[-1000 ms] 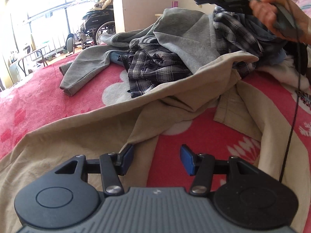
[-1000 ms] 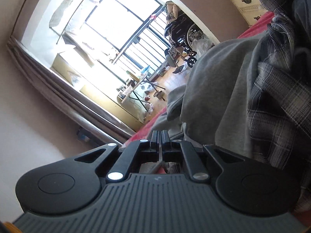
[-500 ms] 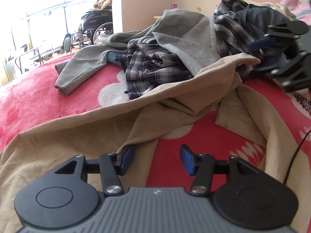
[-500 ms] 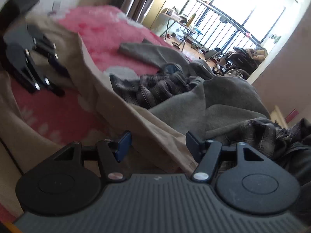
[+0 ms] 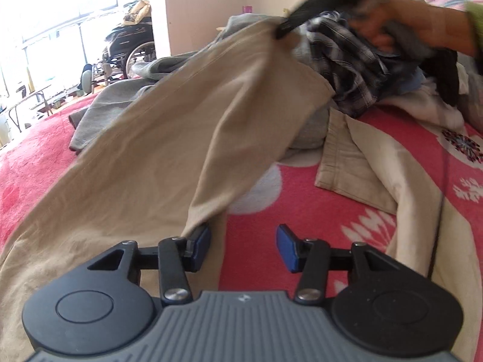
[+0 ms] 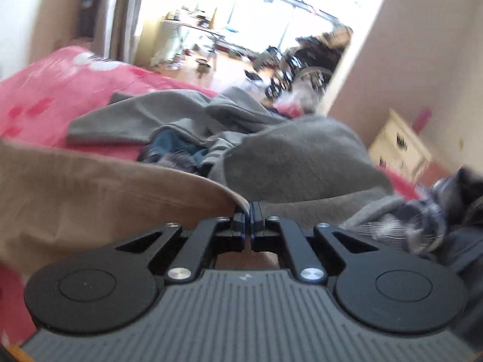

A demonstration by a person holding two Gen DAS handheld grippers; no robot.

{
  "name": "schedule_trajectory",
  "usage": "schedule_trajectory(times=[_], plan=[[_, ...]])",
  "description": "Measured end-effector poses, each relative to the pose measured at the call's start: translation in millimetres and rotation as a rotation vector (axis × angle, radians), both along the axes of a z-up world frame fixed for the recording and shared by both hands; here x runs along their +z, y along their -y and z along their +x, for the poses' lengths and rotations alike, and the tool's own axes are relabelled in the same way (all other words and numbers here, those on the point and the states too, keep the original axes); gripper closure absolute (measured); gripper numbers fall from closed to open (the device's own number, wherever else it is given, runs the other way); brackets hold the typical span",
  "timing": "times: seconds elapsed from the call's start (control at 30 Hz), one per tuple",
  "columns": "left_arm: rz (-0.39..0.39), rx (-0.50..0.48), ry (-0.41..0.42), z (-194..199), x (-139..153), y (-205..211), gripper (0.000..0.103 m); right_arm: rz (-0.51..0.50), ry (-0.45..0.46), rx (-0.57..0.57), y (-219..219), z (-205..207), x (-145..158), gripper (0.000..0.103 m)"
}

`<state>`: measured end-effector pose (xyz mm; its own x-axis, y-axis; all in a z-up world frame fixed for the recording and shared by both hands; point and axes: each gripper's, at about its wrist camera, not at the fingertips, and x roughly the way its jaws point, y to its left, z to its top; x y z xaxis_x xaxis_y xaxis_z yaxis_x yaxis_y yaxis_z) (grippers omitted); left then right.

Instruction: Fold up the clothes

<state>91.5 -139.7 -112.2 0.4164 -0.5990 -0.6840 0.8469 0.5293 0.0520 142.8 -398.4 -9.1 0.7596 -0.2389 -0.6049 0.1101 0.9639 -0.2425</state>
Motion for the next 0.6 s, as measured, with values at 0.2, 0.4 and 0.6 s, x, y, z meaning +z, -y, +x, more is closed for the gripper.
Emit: schedule_trajectory(times=[0.2,0.4,0.6], plan=[[0.016,-0.023,0.005,-3,-7,5,0.053,0.39,0.172,-0.261,61,16,-16,0.072],[-0.011,-0.017,-0.007,0,-7,4,0.053,0.715,0.295,-0.323,83,-60,-9,0.058],[-0.021,-0.009,-0.019,2,-5,4,0.051,0.993,0.098,-0.44,73,-122,-66,0.054]])
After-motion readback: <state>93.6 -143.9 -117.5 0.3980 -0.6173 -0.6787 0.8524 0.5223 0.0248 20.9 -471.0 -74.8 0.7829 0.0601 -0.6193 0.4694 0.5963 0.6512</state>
